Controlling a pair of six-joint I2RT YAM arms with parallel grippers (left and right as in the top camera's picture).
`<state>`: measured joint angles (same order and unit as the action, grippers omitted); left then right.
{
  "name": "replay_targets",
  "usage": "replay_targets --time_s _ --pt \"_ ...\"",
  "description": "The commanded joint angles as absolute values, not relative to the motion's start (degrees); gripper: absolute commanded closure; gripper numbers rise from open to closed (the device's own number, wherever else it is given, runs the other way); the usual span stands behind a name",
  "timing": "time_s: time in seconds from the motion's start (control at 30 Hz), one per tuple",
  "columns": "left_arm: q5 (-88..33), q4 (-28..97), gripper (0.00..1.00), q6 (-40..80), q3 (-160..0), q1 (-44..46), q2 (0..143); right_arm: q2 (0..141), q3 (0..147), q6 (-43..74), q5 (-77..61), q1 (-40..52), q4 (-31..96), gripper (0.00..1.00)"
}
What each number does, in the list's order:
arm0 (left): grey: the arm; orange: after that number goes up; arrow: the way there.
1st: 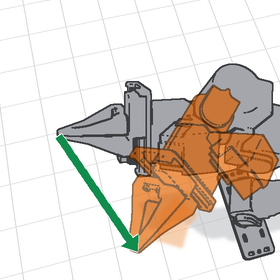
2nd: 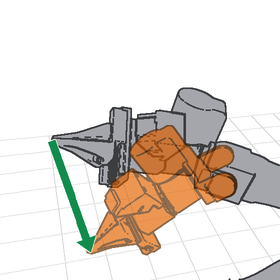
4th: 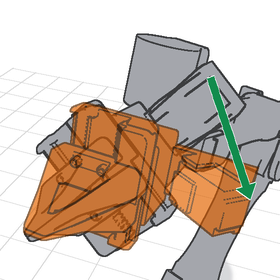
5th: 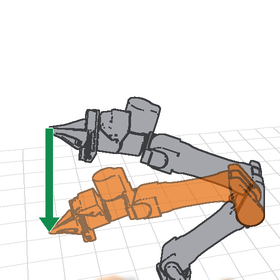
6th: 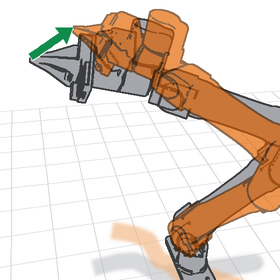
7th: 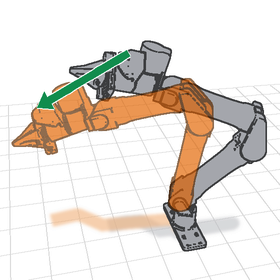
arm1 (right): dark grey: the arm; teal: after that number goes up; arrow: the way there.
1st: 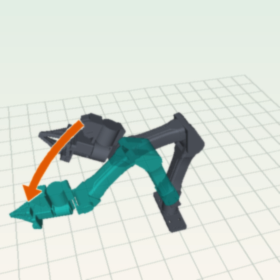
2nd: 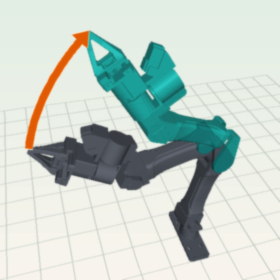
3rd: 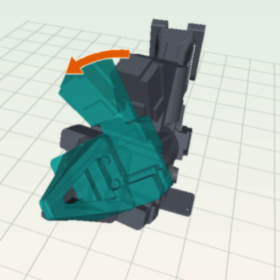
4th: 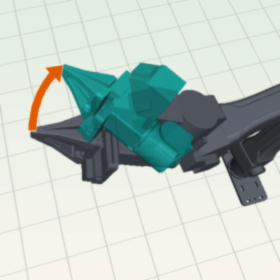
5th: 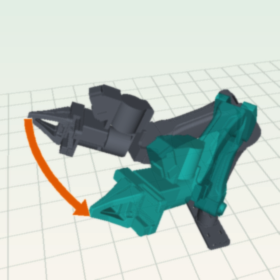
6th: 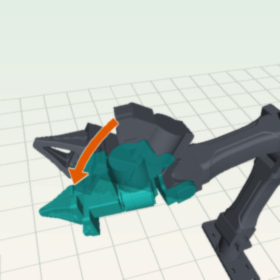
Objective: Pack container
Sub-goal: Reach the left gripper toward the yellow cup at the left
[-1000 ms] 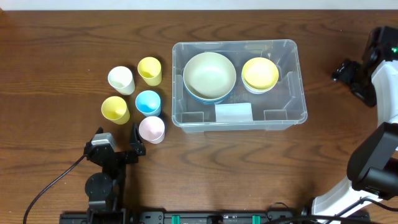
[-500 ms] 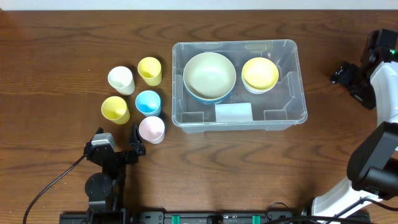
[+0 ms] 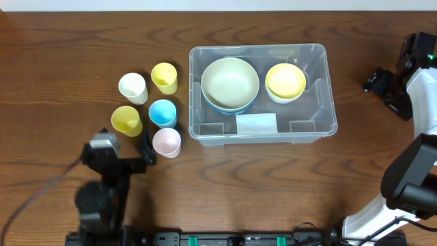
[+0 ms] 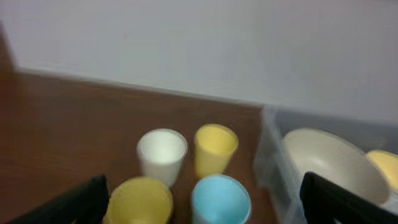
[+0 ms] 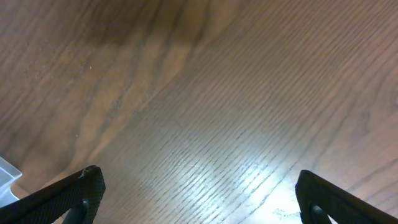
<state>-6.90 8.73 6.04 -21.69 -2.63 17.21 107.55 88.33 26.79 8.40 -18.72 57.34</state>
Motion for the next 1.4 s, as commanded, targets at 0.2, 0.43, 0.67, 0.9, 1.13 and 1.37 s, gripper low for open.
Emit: replay_targets --time_s 0.2,0.43,0.67,0.9,1.13,1.37 --pt "-14.9 19.2 0.02 2.9 -48.2 -4.7 48.4 108.0 88.0 27.8 8.3 -18.7 57.2 0.01" --pt "-3.8 33.5 0.02 18.8 -55.3 -11.5 60.6 108.0 88.0 27.8 8.3 -18.7 57.2 0.01" --pt "-3.8 40.3 0.02 20.3 -57.5 -18.0 69.1 108.0 88.0 27.8 8.3 -18.7 57.2 0.01" --pt "-3.8 39.4 0.02 20.3 -57.5 -17.9 76.4 108.0 88.0 27.8 8.3 -18.7 57.2 0.01" --pt "-3.9 39.7 0.02 20.4 -57.5 -17.9 85.6 108.0 88.0 27.8 8.3 -18.7 57.2 0.01" --pt "-3.8 39.6 0.02 24.0 -57.5 -17.9 92.6 108.0 88.0 27.8 8.3 -18.7 57.2 0.01"
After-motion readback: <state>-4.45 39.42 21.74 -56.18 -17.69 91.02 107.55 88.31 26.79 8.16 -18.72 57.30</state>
